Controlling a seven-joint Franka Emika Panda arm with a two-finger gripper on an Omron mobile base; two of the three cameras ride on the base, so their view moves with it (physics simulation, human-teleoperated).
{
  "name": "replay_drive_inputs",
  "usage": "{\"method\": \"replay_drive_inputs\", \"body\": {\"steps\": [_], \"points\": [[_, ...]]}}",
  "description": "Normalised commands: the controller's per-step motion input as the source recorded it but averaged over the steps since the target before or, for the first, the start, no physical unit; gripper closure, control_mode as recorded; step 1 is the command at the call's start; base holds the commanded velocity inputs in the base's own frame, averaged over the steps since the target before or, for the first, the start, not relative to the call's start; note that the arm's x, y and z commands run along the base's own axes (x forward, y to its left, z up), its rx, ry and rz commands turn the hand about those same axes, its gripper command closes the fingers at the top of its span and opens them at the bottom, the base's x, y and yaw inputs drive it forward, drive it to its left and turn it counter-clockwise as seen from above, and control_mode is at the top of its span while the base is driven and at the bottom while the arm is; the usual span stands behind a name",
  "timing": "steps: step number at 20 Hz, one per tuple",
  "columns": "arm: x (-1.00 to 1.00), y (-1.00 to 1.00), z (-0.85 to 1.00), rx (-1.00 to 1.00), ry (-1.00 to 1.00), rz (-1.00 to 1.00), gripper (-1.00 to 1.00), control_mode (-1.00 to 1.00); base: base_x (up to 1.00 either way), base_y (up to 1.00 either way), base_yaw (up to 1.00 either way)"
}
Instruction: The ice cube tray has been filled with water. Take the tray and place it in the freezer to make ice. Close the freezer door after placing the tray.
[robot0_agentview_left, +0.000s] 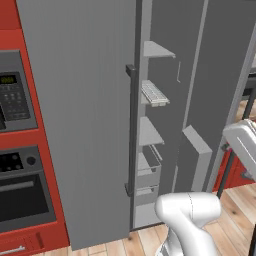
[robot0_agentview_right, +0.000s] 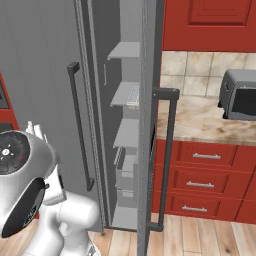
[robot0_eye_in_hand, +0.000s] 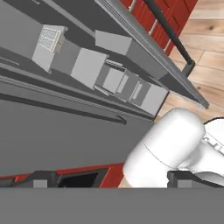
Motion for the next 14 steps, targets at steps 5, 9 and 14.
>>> {"method": "replay_drive_inputs", "body": {"steps": [5, 9, 14], "points": [[-0.18, -0.91, 0.0, 0.0, -0.15, 0.0, -1.0, -1.0, 0.0, 0.0, 0.0], [-0.05, -1.0, -0.06, 0.08, -0.12, 0.0, -1.0, -1.0, 0.0, 0.0, 0.0], [0.0, -1.0, -0.11, 0.17, -0.06, 0.0, -1.0, -1.0, 0.0, 0.0, 0.0]]}}
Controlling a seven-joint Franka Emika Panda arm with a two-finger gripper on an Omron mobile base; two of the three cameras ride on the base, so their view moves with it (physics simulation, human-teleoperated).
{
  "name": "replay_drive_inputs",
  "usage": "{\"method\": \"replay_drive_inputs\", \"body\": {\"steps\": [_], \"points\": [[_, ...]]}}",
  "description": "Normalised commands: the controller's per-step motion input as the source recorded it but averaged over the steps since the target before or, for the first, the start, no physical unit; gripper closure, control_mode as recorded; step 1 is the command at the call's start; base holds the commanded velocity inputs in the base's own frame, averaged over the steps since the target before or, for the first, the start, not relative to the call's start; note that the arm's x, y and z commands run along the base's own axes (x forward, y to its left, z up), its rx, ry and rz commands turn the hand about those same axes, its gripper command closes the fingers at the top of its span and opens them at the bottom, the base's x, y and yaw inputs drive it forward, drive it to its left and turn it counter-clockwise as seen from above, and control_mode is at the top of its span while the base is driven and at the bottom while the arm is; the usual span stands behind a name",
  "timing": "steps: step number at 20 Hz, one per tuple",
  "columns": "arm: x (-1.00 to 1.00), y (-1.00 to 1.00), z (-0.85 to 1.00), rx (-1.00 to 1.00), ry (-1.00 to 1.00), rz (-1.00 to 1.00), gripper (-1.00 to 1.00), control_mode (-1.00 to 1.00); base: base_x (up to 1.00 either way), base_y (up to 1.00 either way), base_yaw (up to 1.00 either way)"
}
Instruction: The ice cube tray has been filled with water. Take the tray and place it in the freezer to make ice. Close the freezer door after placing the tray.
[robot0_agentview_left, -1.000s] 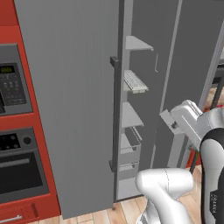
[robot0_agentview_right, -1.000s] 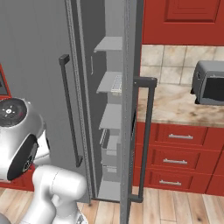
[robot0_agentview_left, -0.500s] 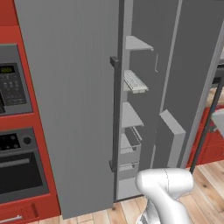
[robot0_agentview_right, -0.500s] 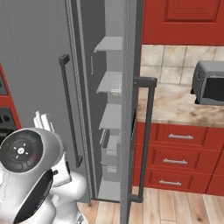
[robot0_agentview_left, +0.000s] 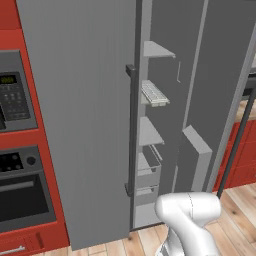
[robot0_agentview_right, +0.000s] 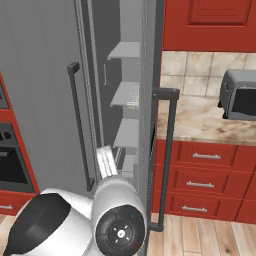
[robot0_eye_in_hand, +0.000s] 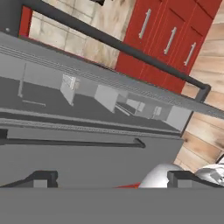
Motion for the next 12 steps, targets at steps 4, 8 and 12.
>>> {"method": "replay_drive_inputs", "body": {"steps": [4, 8, 12], "points": [[0.18, -0.98, -0.18, 0.16, -0.08, 0.0, -1.0, -1.0, 0.0, 0.0, 0.0], [0.71, -0.63, -0.23, 0.2, -0.11, 0.0, -1.0, -1.0, 0.0, 0.0, 0.0], [0.92, -0.48, -0.09, 0.25, -0.02, 0.01, -1.0, -1.0, 0.0, 0.0, 0.0]]}}
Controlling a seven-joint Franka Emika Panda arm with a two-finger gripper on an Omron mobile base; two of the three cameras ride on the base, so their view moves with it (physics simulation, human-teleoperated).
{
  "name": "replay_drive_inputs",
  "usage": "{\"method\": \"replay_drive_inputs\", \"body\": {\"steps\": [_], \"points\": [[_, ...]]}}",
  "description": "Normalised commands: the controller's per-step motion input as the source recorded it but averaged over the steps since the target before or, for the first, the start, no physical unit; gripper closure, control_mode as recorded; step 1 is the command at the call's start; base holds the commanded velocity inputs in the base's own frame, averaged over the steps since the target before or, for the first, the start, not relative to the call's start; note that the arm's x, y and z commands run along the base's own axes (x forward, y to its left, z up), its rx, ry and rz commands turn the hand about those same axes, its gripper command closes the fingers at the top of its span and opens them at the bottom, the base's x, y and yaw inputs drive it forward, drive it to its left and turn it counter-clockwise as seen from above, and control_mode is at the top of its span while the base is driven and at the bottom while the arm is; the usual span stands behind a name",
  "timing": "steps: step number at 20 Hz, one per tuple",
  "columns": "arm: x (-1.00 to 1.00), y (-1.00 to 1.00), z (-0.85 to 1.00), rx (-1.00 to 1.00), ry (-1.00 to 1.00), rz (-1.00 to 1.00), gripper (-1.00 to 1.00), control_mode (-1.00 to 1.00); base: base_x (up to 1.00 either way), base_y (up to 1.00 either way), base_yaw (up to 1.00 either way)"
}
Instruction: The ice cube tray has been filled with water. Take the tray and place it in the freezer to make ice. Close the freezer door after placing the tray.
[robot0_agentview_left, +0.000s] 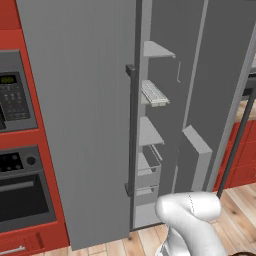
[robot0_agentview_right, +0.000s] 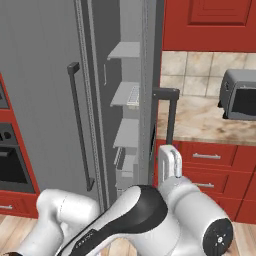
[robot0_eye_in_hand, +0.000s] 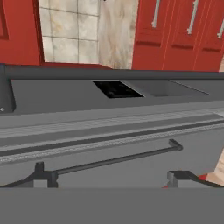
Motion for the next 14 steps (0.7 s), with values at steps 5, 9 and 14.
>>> {"method": "replay_drive_inputs", "body": {"steps": [5, 9, 14], "points": [[0.98, -0.43, -0.03, 0.25, 0.0, 0.09, -1.0, -1.0, 0.0, 0.0, 0.0], [0.81, -0.33, -0.04, 0.2, 0.02, 0.12, -1.0, -1.0, 0.0, 0.0, 0.0], [0.73, -0.17, -0.11, 0.08, 0.0, 0.13, -1.0, -1.0, 0.0, 0.0, 0.0]]}}
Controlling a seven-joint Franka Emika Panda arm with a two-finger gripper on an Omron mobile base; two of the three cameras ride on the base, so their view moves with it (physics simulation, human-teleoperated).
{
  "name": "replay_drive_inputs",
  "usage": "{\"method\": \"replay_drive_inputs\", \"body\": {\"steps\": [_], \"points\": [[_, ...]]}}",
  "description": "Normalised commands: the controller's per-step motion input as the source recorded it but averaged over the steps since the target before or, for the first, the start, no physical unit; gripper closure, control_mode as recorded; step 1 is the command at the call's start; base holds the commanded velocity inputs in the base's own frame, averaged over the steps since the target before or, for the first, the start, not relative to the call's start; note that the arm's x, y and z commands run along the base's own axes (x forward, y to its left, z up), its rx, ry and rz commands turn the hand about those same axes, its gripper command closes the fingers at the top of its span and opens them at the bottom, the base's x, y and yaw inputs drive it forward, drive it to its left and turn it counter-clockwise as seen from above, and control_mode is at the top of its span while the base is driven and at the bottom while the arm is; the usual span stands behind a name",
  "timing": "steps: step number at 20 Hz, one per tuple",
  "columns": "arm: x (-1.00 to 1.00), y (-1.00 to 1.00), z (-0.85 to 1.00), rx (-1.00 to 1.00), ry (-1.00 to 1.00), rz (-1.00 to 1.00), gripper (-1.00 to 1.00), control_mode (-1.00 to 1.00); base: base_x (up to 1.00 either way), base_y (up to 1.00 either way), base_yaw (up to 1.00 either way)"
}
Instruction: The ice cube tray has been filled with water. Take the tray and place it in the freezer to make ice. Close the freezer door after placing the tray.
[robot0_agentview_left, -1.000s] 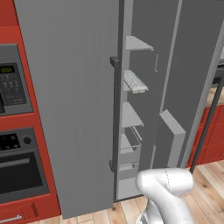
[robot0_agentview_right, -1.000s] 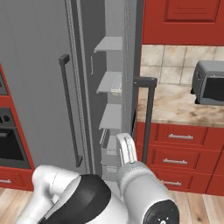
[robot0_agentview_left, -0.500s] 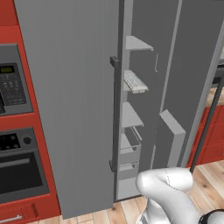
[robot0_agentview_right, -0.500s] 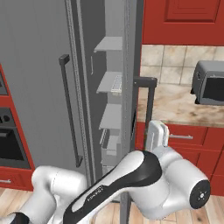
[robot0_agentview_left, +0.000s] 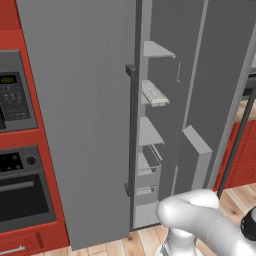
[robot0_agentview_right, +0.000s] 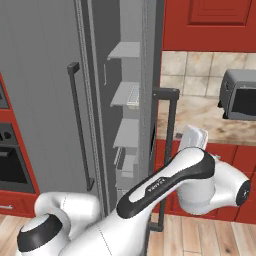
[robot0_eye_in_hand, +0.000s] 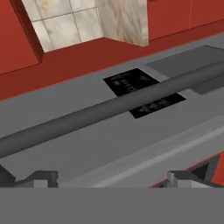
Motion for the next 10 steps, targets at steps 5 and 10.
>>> {"method": "replay_drive_inputs", "body": {"steps": [5, 10], "points": [[0.79, -0.14, -0.16, 0.0, 0.0, 0.08, -1.0, -1.0, 0.0, 0.0, 0.0], [0.73, -0.21, -0.19, 0.0, 0.0, 0.07, -1.0, -1.0, 0.0, 0.0, 0.0]]}}
